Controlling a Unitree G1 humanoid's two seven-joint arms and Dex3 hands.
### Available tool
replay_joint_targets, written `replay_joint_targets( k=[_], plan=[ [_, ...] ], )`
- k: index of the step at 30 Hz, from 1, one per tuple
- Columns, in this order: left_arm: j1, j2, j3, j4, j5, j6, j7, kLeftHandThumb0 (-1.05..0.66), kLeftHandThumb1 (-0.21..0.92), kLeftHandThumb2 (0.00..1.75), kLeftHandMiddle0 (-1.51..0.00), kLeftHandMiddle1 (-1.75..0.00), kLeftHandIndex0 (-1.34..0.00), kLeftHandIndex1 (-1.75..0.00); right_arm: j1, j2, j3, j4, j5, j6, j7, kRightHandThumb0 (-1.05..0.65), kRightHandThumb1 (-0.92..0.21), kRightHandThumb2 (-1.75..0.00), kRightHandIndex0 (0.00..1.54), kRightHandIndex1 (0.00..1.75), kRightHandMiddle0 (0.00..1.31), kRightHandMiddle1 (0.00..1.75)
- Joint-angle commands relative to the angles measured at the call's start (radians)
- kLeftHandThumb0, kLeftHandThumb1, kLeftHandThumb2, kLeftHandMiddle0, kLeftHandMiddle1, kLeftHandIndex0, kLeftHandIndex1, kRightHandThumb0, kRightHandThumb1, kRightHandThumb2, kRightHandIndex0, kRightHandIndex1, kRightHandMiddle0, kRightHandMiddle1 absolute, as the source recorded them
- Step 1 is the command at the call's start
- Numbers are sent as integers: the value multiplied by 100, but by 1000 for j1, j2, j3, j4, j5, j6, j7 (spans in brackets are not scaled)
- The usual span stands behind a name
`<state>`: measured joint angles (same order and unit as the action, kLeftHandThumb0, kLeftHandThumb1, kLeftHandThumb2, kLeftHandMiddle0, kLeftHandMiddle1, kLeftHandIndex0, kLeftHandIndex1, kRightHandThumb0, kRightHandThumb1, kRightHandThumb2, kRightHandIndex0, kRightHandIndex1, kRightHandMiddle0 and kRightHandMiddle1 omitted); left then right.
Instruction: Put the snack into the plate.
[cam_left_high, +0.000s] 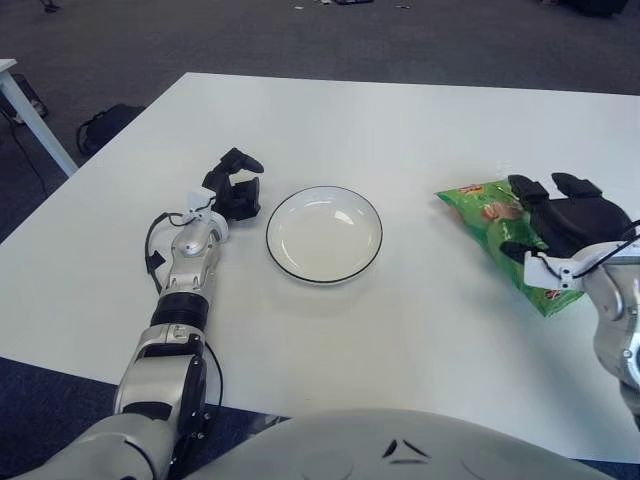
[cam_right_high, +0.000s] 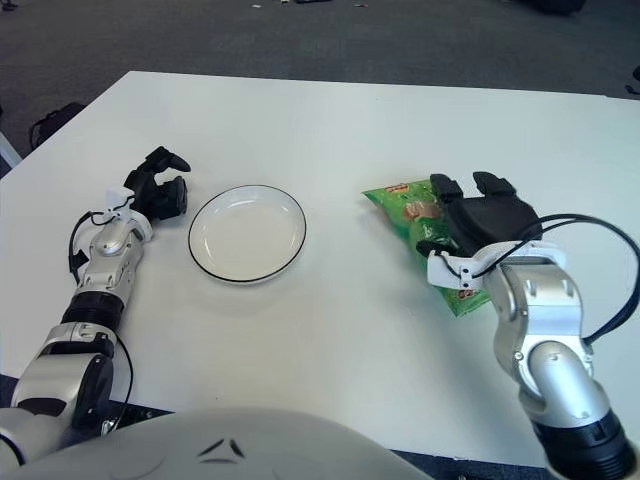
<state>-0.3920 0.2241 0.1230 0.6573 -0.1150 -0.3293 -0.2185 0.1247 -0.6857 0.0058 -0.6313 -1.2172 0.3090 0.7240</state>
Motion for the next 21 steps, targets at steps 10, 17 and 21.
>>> replay_joint_targets(
  k=[10, 17, 21],
  plan=[
    [72, -18, -11, 36, 25, 6, 12, -42, 52, 106, -116, -175, -46, -175, -2, 97, 60, 87, -68, 0, 21, -105, -92, -101, 0, 0, 0, 0],
    [77, -19, -12, 25, 30, 11, 22, -42, 50, 109, -116, -175, -47, -175, -29, 123, 63, 91, -62, 16, 72, -102, -92, -98, 0, 0, 0, 0],
    [79, -19, -12, 22, 30, 10, 22, -42, 50, 109, -115, -175, -47, -175, -42, 128, 65, 93, -70, 18, 93, -100, -92, -100, 0, 0, 0, 0]
  ],
)
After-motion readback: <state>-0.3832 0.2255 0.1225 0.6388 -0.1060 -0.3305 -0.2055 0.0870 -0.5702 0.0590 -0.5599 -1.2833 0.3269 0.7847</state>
